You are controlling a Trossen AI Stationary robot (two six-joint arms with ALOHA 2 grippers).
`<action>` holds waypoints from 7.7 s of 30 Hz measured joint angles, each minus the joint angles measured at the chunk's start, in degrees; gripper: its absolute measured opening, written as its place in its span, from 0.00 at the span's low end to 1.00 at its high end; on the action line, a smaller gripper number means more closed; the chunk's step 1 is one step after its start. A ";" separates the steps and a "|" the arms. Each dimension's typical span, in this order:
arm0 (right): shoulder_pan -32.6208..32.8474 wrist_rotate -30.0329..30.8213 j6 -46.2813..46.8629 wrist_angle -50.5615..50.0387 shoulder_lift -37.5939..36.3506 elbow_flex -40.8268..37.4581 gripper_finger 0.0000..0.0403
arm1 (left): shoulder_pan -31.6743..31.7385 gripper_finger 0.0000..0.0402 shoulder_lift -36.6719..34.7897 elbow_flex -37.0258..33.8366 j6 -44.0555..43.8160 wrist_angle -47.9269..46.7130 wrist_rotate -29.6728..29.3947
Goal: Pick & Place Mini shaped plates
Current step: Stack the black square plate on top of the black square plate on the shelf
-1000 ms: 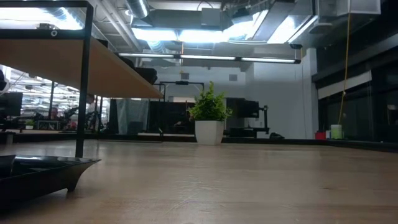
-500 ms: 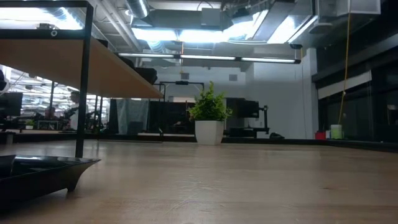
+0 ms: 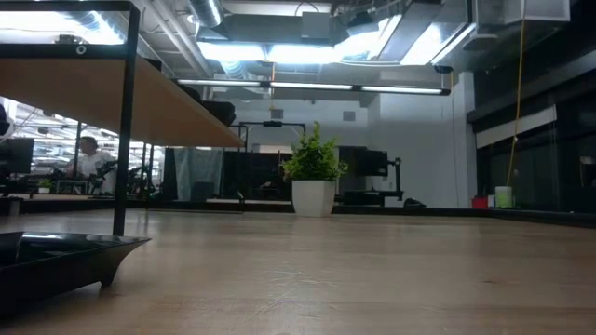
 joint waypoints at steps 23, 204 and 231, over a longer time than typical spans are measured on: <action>-1.52 -0.05 -5.97 -2.13 -0.13 0.09 0.02 | -0.02 0.01 0.00 0.00 0.00 0.01 0.00; -37.60 21.16 -95.85 37.13 6.78 24.79 0.29 | 0.00 0.01 0.02 -0.01 -0.02 0.00 0.01; -32.81 13.67 -90.88 34.51 6.59 24.79 0.40 | 0.00 0.01 0.00 0.00 -0.02 0.01 0.02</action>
